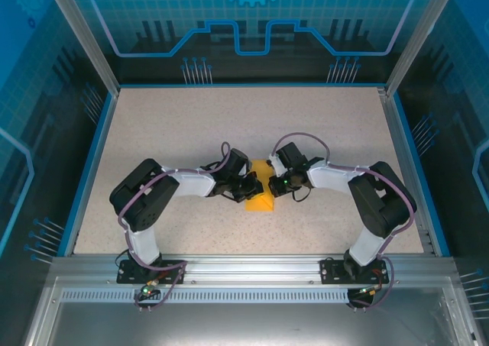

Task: Fold a paper plane with a square sheet of paper (pick it up from the middle)
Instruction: Fold the triangle a second time at the center of the table.

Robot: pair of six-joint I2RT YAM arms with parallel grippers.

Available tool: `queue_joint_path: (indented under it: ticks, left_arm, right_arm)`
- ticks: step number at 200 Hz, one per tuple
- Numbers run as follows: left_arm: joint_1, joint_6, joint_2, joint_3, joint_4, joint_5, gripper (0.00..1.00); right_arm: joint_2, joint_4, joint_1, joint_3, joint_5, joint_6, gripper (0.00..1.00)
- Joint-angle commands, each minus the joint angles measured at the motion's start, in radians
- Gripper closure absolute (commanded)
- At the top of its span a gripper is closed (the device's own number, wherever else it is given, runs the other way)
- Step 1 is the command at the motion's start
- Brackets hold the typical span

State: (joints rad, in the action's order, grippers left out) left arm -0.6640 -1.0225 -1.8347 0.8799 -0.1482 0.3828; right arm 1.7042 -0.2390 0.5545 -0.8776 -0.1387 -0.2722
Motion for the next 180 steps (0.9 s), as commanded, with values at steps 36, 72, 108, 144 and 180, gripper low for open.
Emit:
queue_joint_path:
  ticks: [36,72,108,144,180]
  left_arm:
    - [-0.012,0.000,-0.049,-0.014,0.007,-0.016,1.00]
    - [-0.017,0.004,-0.063,-0.018,0.016,-0.030,1.00]
    - [-0.018,0.005,-0.073,-0.014,0.013,-0.027,1.00]
    - [-0.019,0.009,-0.070,-0.013,0.019,-0.030,1.00]
    - [-0.019,0.013,-0.064,-0.011,0.028,-0.033,1.00]
  right_arm:
    - [0.012,-0.025,-0.015,-0.035,0.001,-0.005,0.99]
    - [-0.039,-0.060,-0.015,-0.038,0.033,-0.017,0.90]
    - [-0.143,-0.100,-0.016,-0.028,0.029,-0.052,0.77]
    - [-0.188,-0.062,-0.016,0.047,-0.174,-0.154,0.83]
    - [-0.175,0.058,0.016,0.141,-0.319,-0.300,0.97]
